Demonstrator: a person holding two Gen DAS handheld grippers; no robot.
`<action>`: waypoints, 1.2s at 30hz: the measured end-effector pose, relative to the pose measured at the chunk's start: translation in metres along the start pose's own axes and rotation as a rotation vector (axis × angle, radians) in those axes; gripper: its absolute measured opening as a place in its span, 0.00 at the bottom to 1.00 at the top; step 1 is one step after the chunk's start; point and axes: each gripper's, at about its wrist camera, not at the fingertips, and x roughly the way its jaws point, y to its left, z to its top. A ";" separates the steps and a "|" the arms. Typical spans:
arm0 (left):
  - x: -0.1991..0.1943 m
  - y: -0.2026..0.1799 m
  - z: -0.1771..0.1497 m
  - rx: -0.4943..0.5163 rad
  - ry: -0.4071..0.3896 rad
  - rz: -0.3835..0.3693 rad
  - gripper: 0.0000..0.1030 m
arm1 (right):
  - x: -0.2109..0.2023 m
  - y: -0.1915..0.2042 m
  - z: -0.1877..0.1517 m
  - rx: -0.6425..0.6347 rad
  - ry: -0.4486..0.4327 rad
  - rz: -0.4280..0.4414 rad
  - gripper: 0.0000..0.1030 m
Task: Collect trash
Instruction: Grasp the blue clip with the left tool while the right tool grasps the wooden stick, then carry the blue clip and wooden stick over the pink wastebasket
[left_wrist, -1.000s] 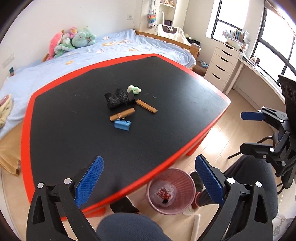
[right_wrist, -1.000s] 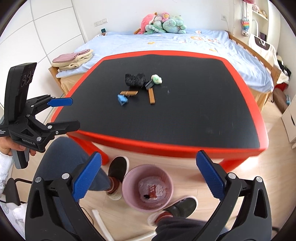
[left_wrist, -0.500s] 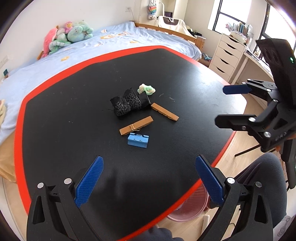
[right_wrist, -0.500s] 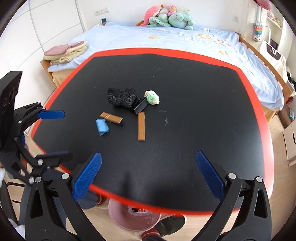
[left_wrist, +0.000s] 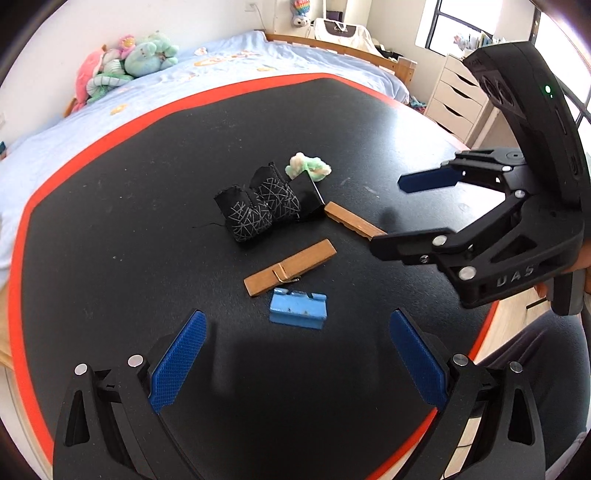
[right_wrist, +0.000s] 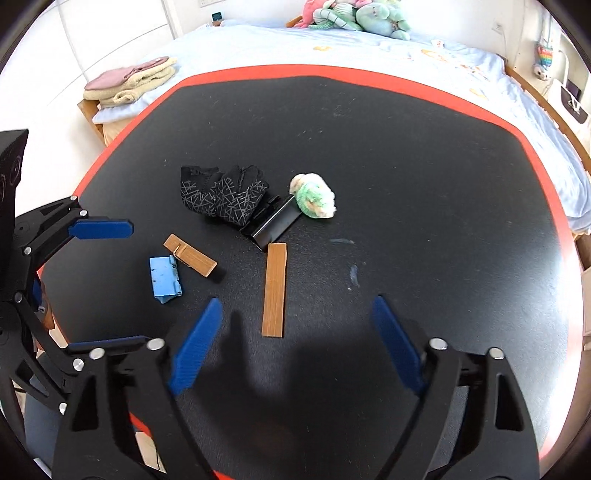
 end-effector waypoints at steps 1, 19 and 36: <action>0.000 0.000 0.000 0.000 -0.004 0.000 0.92 | 0.002 0.001 0.000 -0.002 0.000 0.006 0.73; 0.007 0.003 0.004 -0.014 0.010 -0.006 0.31 | 0.004 0.008 -0.002 -0.064 -0.015 -0.026 0.11; -0.051 -0.030 -0.006 -0.028 -0.057 -0.030 0.31 | -0.075 0.017 -0.038 0.005 -0.109 -0.002 0.11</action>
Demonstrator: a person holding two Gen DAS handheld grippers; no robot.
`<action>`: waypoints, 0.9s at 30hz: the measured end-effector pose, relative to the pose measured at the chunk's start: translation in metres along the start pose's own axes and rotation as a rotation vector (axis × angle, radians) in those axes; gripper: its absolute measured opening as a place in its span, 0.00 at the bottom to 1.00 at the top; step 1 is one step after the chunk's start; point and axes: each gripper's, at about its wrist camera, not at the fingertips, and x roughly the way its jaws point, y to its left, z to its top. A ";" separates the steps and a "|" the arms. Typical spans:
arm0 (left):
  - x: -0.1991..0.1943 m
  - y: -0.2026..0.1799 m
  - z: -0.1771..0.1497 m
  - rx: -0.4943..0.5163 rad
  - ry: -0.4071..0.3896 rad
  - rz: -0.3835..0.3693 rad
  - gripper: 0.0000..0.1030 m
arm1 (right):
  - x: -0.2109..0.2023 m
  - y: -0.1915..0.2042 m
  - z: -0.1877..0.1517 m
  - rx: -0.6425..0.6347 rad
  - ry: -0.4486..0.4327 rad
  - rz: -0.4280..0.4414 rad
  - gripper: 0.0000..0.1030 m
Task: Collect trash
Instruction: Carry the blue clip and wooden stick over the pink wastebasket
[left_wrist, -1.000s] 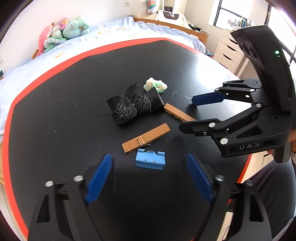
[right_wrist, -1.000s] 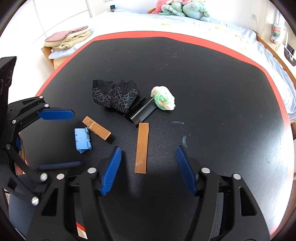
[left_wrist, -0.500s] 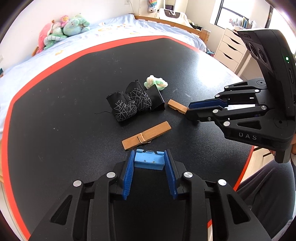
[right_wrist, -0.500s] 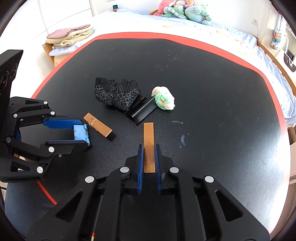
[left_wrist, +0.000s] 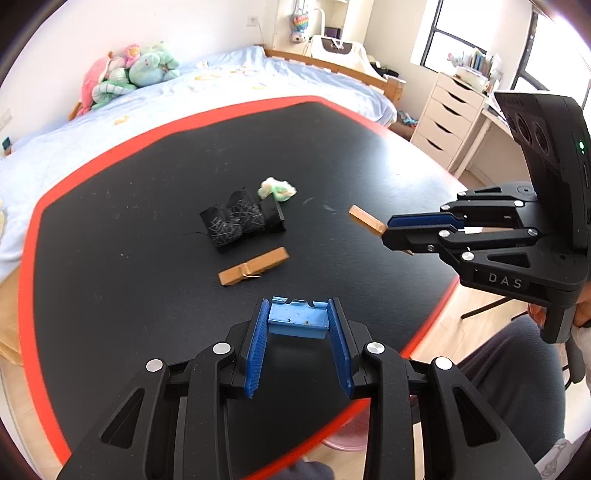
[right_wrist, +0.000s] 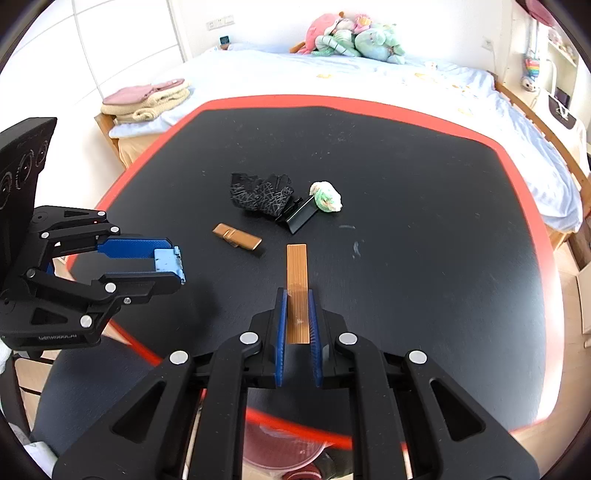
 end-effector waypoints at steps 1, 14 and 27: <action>-0.004 -0.004 -0.001 0.002 -0.005 -0.003 0.31 | -0.006 0.001 -0.003 0.004 -0.007 -0.001 0.11; -0.045 -0.043 -0.024 0.011 -0.059 -0.038 0.31 | -0.088 0.019 -0.070 0.055 -0.077 -0.019 0.11; -0.060 -0.078 -0.059 0.050 -0.040 -0.086 0.31 | -0.105 0.043 -0.131 0.084 -0.032 -0.010 0.11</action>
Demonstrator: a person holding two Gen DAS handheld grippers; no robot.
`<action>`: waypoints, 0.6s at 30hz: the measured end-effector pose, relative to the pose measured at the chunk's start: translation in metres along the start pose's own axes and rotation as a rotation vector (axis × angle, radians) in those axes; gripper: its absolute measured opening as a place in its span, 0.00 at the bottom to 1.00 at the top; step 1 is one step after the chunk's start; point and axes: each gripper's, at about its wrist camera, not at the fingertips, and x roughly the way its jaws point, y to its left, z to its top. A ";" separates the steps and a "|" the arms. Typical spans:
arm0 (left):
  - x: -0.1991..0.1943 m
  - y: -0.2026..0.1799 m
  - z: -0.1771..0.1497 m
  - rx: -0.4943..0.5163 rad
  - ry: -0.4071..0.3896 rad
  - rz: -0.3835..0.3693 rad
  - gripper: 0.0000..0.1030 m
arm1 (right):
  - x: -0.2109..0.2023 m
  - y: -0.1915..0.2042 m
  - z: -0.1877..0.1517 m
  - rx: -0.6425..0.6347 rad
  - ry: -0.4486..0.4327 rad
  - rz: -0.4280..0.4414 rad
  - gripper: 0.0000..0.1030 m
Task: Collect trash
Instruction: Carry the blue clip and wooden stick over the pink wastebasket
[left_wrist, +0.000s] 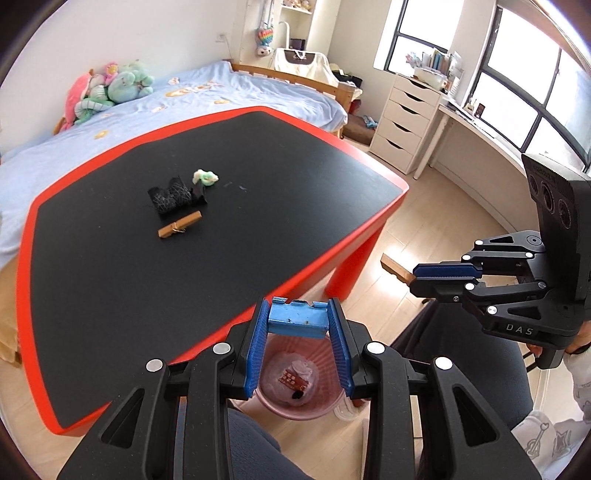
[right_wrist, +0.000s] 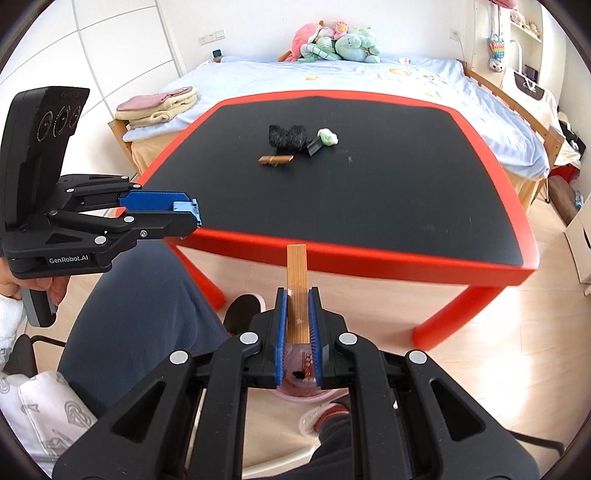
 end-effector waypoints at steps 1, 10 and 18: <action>0.000 -0.002 -0.003 0.001 0.003 -0.005 0.31 | -0.001 0.001 -0.002 0.001 0.001 0.002 0.11; 0.003 -0.013 -0.011 0.007 0.021 -0.021 0.31 | -0.006 0.006 -0.008 0.006 -0.004 0.020 0.11; 0.004 -0.017 -0.012 0.014 0.025 -0.027 0.31 | -0.005 0.004 -0.007 0.010 -0.004 0.028 0.11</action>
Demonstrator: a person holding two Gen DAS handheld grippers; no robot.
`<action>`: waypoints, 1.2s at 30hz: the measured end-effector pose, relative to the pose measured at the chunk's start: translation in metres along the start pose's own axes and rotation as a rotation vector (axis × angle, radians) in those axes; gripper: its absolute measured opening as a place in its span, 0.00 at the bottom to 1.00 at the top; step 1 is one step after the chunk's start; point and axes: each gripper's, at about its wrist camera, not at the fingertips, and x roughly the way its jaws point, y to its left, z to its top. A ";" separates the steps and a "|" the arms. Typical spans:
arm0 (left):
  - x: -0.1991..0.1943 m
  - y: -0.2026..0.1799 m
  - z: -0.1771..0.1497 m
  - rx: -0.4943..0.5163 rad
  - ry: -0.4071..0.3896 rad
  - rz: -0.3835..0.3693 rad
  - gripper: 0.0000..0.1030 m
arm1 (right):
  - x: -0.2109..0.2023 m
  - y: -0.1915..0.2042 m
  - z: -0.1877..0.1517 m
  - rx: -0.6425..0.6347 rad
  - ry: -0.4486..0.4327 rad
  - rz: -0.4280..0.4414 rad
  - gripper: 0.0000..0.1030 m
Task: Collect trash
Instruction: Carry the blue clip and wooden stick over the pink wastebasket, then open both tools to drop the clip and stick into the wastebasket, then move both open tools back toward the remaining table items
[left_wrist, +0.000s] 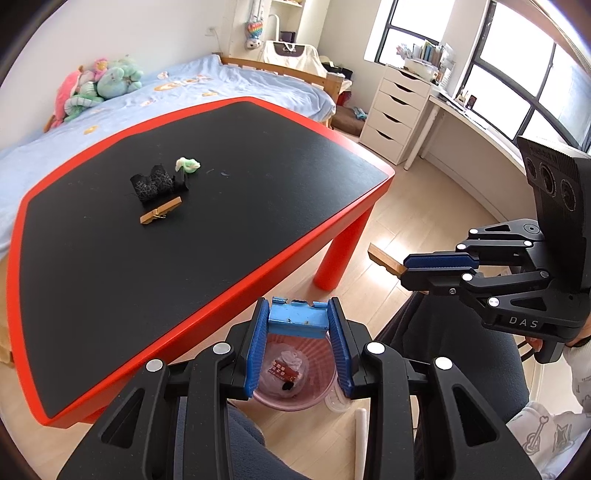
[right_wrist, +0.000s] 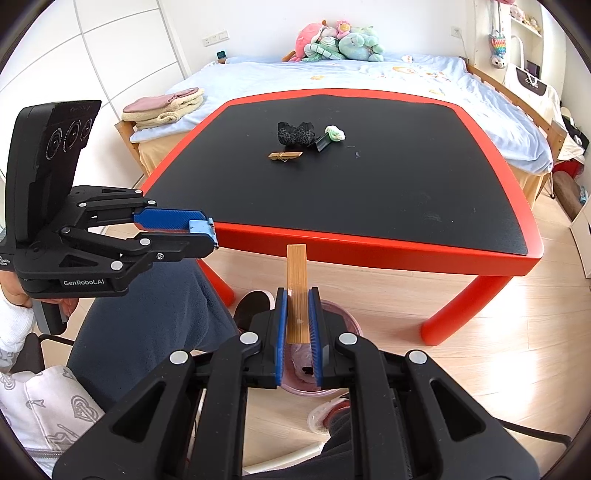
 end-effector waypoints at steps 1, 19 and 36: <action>0.001 0.000 0.000 0.000 0.001 -0.001 0.31 | 0.000 0.000 0.000 0.001 0.001 0.001 0.11; 0.009 0.005 0.000 -0.024 -0.008 -0.002 0.84 | 0.008 -0.008 -0.003 0.030 0.001 -0.013 0.83; -0.002 0.018 -0.003 -0.071 -0.026 0.047 0.93 | 0.009 -0.012 -0.002 0.072 0.001 -0.009 0.97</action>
